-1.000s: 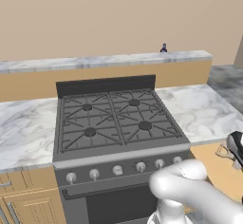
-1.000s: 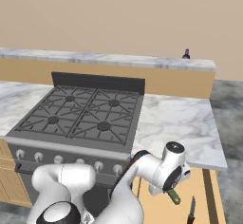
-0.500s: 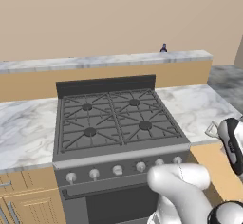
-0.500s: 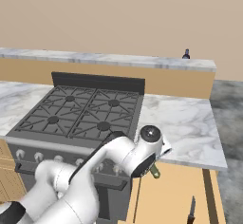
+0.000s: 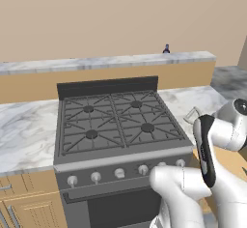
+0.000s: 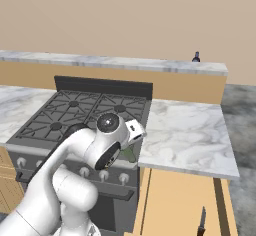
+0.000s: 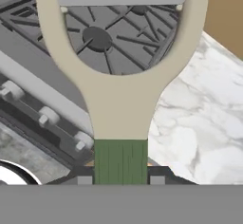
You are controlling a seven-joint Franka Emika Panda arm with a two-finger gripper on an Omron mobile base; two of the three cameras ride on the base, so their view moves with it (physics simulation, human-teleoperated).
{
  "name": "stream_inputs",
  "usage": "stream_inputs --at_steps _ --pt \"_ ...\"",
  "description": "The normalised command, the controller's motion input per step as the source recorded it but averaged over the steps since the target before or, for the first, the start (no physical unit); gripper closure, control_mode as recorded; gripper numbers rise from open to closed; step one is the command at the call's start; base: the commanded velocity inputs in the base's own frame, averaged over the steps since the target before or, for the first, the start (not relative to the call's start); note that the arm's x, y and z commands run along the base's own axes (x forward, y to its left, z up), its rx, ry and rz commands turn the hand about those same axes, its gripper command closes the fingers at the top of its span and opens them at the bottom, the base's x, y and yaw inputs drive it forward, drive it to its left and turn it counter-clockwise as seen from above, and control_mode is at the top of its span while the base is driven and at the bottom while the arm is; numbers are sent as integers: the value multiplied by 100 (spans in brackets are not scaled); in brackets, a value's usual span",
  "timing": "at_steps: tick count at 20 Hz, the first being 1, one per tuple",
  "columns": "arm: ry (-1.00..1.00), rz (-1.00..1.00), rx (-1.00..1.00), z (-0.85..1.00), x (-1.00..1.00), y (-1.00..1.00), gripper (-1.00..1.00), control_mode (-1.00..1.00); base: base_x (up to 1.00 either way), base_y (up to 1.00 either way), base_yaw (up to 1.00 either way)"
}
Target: Open the drawer on the right and place the cutting tools on the cutting board.
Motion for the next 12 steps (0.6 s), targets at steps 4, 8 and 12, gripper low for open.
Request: stream_inputs --at_steps 4,8,12 --pt "0 -7 -1 0 9 32 100 -100 0 0 0" --pt "0 0 0 0 0 0 100 100 -1 0 0" --pt "0 0 0 0 0 0 100 100 -59 18 0"
